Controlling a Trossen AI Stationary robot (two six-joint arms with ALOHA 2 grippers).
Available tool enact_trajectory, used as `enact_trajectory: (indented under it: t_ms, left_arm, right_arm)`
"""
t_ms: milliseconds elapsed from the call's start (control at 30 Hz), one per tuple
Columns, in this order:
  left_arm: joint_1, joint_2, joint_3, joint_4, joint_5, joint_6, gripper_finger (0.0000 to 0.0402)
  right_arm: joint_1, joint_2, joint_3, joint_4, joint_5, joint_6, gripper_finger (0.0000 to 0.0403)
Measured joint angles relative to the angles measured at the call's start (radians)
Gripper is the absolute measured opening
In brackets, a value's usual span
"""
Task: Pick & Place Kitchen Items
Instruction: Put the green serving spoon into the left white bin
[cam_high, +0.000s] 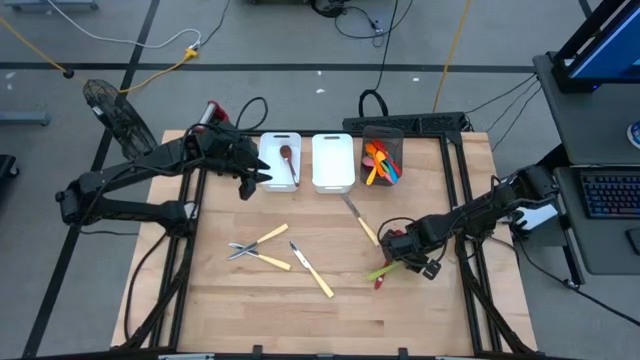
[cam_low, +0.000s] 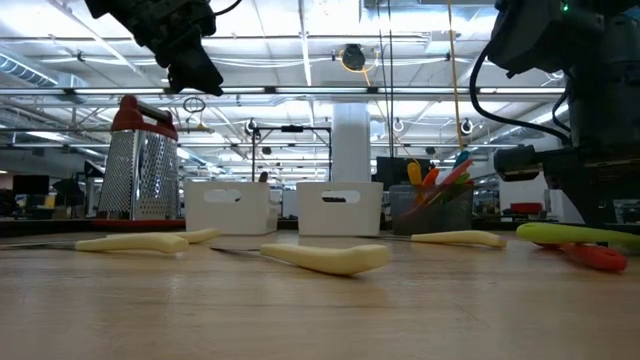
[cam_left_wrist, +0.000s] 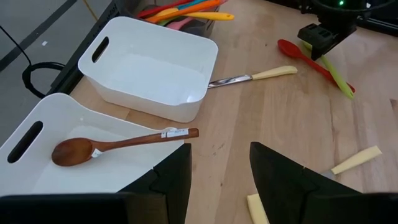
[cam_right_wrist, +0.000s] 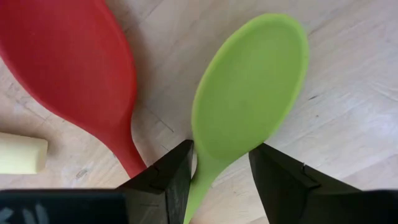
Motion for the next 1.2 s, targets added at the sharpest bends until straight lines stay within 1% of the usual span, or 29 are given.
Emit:
enact_trajectory:
  t_ms: [100,267,367,467,700,800,1200]
  left_arm:
    - [0.000,0.000,0.000,0.011,0.000,-0.001,0.0168]
    - [0.000,0.000,0.000,0.012,0.000,-0.002,0.0168]
    - [0.000,0.000,0.000,0.012,0.000,-0.002,0.0168]
    - [0.000,0.000,0.000,0.012,0.000,-0.002,0.0168]
    - [0.000,0.000,0.000,0.012,0.000,-0.003,0.0168]
    - [0.000,0.000,0.000,0.012,0.000,-0.004,0.0168]
    - [0.000,0.000,0.000,0.011,0.000,-0.007,0.0168]
  right_arm:
    - [0.000,0.000,0.000,0.003,0.004,0.007,0.0155]
    - [0.000,0.000,0.000,0.003,-0.022,-0.002,0.0154]
    - [0.000,0.000,-0.005,0.021,-0.026,-0.009,0.0146]
    - [0.000,0.000,-0.013,0.047,-0.026,-0.021,0.0128]
    - [0.000,0.000,-0.014,0.055,-0.025,-0.027,0.0066]
    - [0.000,0.000,-0.014,0.049,-0.026,-0.027,0.0051]
    - [0.000,0.000,-0.014,0.058,-0.028,-0.054,0.0044]
